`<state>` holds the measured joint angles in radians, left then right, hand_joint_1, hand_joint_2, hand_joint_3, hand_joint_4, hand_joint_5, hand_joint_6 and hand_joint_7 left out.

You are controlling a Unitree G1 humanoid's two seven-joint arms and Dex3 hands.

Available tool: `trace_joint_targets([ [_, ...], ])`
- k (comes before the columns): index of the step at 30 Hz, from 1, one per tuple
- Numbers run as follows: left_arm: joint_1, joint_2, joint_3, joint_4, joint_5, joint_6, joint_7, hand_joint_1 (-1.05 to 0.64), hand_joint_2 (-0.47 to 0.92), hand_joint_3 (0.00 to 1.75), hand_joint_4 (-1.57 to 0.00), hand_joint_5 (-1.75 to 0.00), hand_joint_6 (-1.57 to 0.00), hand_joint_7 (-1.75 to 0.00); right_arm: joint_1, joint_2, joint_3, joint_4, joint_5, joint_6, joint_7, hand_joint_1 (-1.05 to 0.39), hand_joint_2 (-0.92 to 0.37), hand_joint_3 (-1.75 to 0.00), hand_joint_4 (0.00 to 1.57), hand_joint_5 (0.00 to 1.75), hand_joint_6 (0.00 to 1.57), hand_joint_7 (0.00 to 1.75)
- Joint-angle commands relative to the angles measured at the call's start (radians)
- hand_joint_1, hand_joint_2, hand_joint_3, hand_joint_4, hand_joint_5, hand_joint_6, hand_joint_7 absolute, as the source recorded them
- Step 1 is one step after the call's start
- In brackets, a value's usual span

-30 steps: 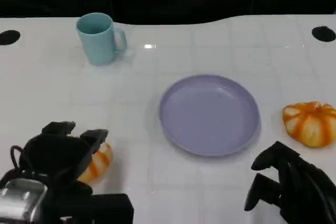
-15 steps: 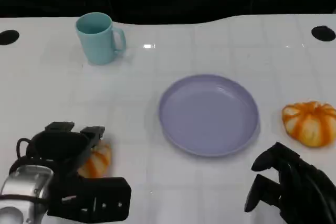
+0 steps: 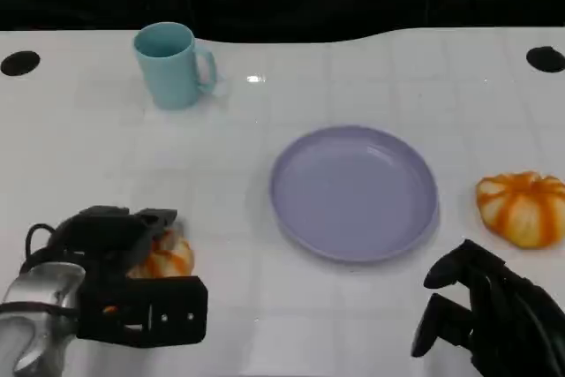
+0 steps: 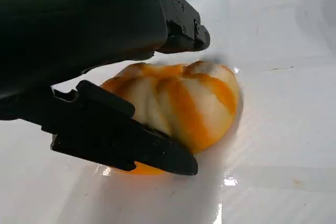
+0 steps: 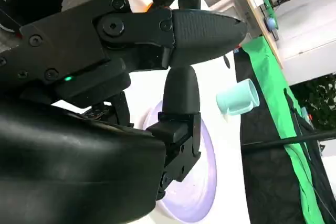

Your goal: Grasp the bread from the table and place it into the plate.

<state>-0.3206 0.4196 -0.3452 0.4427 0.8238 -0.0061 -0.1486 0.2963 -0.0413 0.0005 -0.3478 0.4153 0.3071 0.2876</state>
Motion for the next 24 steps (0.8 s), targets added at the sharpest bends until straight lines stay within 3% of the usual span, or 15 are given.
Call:
trace_joint_targets([
  [1,0.022,0.011,0.018,0.048,-0.068,-0.065,0.085,-0.19,0.92,0.21,-0.47,-0.28,-0.39,-0.06,0.004,-0.009,-0.012,-0.013,0.015,0.006,-0.003,-0.53,-0.92,-0.47,0.62,1.75,0.4,1.67],
  [3,0.019,0.007,0.022,0.062,-0.08,-0.084,0.127,-0.18,0.92,0.22,-0.49,-0.29,-0.4,-0.06,0.004,-0.011,-0.011,-0.012,0.012,0.001,-0.002,-0.53,-0.92,-0.47,0.62,1.75,0.4,1.67],
  [4,0.019,0.001,0.028,0.071,-0.088,-0.101,0.164,-0.22,0.92,0.34,-0.63,-1.13,-0.77,-0.11,0.004,-0.012,-0.01,-0.009,0.011,-0.004,0.002,-0.53,-0.92,-0.48,0.62,1.75,0.4,1.67],
  [5,0.015,-0.002,0.033,0.085,-0.101,-0.116,0.188,-0.21,0.92,0.3,-0.66,-1.35,-0.89,-0.13,0.003,-0.011,-0.01,-0.008,0.012,-0.004,0.002,-0.53,-0.92,-0.48,0.62,1.75,0.4,1.67],
  [6,0.011,-0.004,0.035,0.097,-0.111,-0.128,0.203,-0.21,0.92,0.32,-0.71,-1.36,-1.02,-0.17,0.003,-0.011,-0.011,-0.008,0.013,-0.003,0.002,-0.53,-0.92,-0.48,0.62,1.75,0.4,1.68],
  [8,0.003,-0.002,0.032,0.116,-0.12,-0.14,0.216,-0.21,0.92,0.33,-0.74,-1.34,-1.09,-0.19,0.001,-0.012,-0.01,-0.009,0.013,0.0,0.0,-0.53,-0.92,-0.48,0.62,1.75,0.4,1.68],
  [9,-0.003,-0.003,0.029,0.13,-0.118,-0.141,0.231,-0.22,0.91,0.37,-0.73,-1.49,-1.02,-0.61,0.0,-0.013,-0.009,-0.009,0.008,0.0,0.0,-0.53,-0.92,-0.48,0.62,1.75,0.4,1.68],
  [10,-0.01,-0.005,0.026,0.144,-0.116,-0.141,0.248,-0.22,0.91,0.37,-0.73,-1.62,-0.82,-1.16,-0.001,-0.015,-0.008,-0.008,0.006,0.0,-0.001,-0.54,-0.92,-0.48,0.62,1.75,0.4,1.68],
  [11,-0.014,-0.006,0.023,0.155,-0.115,-0.142,0.261,-0.23,0.91,0.36,-0.74,-1.69,-0.69,-1.51,-0.002,-0.015,-0.007,-0.007,0.004,-0.001,-0.001,-0.54,-0.92,-0.48,0.62,1.75,0.4,1.68],
  [12,-0.018,-0.007,0.02,0.162,-0.116,-0.143,0.27,-0.23,0.91,0.36,-0.74,-1.72,-0.65,-1.62,-0.002,-0.015,-0.007,-0.007,0.004,-0.001,-0.001,-0.54,-0.92,-0.48,0.62,1.75,0.4,1.68],
  [14,-0.022,-0.007,0.016,0.171,-0.118,-0.146,0.278,-0.24,0.91,0.35,-0.74,-1.74,-0.61,-1.72,-0.002,-0.016,-0.007,-0.007,0.004,-0.001,-0.001,-0.54,-0.92,-0.48,0.62,1.75,0.4,1.69],
  [19,-0.036,-0.014,0.027,0.204,-0.147,-0.176,0.309,-0.24,0.92,0.34,-0.74,-1.75,-0.6,-1.75,-0.004,-0.013,-0.006,-0.006,0.005,-0.001,-0.003,-0.54,-0.92,-0.47,0.63,1.75,0.4,1.69],
  [24,-0.073,-0.034,0.05,0.282,-0.189,-0.258,0.41,-0.21,0.85,0.47,-0.8,-1.75,-0.61,-1.75,-0.006,-0.012,-0.005,-0.008,0.004,0.002,-0.007,-0.54,-0.92,-0.48,0.62,1.75,0.4,1.69],
])
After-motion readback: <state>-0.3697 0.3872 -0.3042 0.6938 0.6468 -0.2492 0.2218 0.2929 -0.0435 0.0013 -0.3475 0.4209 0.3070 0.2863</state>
